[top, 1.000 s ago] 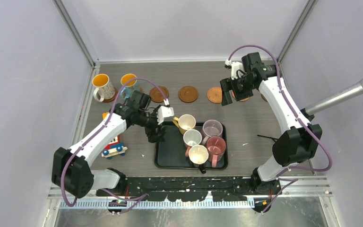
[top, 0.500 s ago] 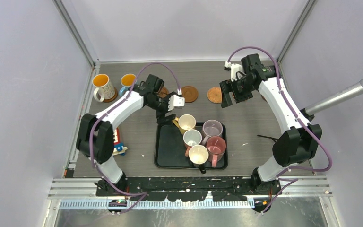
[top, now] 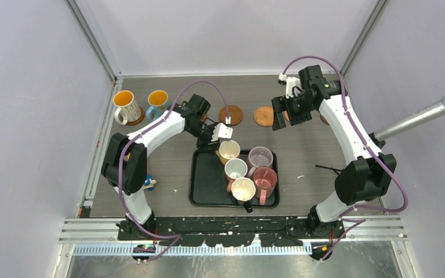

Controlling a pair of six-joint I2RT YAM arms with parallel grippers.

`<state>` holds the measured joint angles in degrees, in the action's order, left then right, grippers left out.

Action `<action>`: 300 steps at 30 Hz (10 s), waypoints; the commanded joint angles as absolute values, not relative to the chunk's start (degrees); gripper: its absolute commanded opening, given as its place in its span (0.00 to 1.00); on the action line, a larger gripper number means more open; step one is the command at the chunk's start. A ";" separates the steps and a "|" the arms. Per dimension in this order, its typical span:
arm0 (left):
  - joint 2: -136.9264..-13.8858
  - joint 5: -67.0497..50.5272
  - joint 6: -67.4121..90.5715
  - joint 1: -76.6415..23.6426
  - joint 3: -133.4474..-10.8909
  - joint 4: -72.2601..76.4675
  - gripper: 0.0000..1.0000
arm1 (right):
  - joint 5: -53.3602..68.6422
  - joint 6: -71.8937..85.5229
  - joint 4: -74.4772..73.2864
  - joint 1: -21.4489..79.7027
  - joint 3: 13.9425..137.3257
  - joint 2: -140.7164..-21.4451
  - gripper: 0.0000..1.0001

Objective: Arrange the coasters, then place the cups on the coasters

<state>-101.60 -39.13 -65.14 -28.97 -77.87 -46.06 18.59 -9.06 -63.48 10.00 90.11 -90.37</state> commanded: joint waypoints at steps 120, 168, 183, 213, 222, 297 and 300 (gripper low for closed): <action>-139.92 1.60 3.91 -43.68 -131.54 -20.36 0.04 | 1.53 18.81 -52.30 3.27 105.70 -86.57 0.84; -67.73 -26.12 -11.36 -37.22 -53.27 -33.51 0.97 | 7.37 17.98 -53.27 2.93 102.81 -86.85 0.84; -73.64 -21.02 -2.03 -47.53 -44.74 -17.94 1.00 | 6.66 18.92 -53.69 2.91 99.47 -84.93 0.84; -76.37 -12.03 0.29 -45.07 -43.58 -9.53 0.73 | 6.77 18.04 -53.73 2.92 99.16 -85.17 0.84; -81.28 -15.51 -4.71 -45.57 -46.27 -10.08 0.71 | 6.91 17.80 -53.61 2.93 98.79 -85.02 0.84; -141.61 -0.44 -1.99 -51.33 -143.64 -22.09 0.00 | 1.70 14.79 -48.44 -1.59 120.06 -92.68 0.84; -145.02 -0.44 -1.77 -51.33 -147.47 -20.74 0.00 | 2.05 15.08 -48.43 -1.58 119.84 -92.94 0.84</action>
